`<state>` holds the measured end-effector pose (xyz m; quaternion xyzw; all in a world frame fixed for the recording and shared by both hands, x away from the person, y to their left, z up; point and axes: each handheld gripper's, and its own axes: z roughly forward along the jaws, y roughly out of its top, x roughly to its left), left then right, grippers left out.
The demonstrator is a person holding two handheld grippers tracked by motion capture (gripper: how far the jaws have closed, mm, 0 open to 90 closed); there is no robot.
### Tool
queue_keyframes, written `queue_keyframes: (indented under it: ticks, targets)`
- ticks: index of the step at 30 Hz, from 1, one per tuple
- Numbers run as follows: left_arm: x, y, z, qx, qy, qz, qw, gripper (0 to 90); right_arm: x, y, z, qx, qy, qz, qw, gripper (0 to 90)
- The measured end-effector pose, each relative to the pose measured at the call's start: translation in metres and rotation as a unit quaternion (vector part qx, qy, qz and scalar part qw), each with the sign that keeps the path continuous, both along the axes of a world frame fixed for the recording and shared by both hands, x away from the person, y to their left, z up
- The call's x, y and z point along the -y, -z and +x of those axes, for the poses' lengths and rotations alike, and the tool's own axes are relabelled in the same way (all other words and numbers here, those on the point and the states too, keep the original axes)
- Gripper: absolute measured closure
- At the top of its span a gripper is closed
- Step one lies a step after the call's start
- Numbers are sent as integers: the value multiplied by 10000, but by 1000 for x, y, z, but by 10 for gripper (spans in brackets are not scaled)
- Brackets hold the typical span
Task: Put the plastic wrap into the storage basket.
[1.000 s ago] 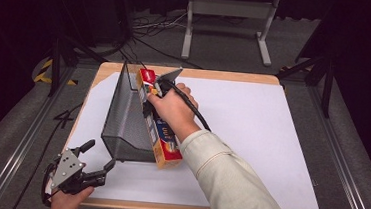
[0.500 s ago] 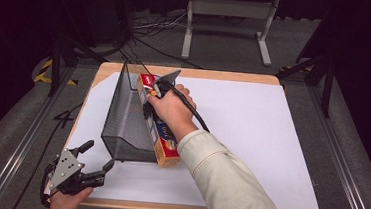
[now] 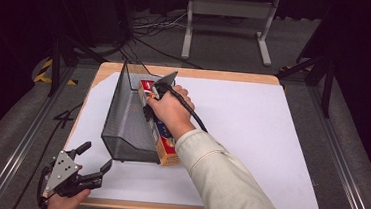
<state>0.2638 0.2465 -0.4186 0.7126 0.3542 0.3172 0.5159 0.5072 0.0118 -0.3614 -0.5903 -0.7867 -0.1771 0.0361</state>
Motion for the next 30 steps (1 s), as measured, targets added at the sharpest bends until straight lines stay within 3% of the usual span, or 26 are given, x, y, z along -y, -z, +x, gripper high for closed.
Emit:
queue_keyframes:
  ticks: [15, 17, 19, 21, 24, 30]
  targets:
    - [-1, 0, -1, 9, -17, -5, 10000, 169, -7, 1, 2, 15, -99, -186, 9998, 398]
    - [0, 0, -1, -4, -15, -30, 10000, 168, -7, 1, 2, 95, -185, -198, 9996, 376]
    - [0, 0, 0, -16, -11, 11, 10000, 168, -6, -2, 0, 315, -308, -159, 9989, 352]
    - [1, 0, 0, -1, 0, 25, 10000, 168, -4, -4, -1, 350, -345, -67, 9988, 306]
    - [2, 0, 1, -28, 8, 38, 10000, 168, -2, -11, -3, 663, -466, 5, 9967, 266]
    - [3, 0, 2, -31, 22, 41, 10000, 168, 12, -23, -8, 910, -557, 438, 9933, 242]
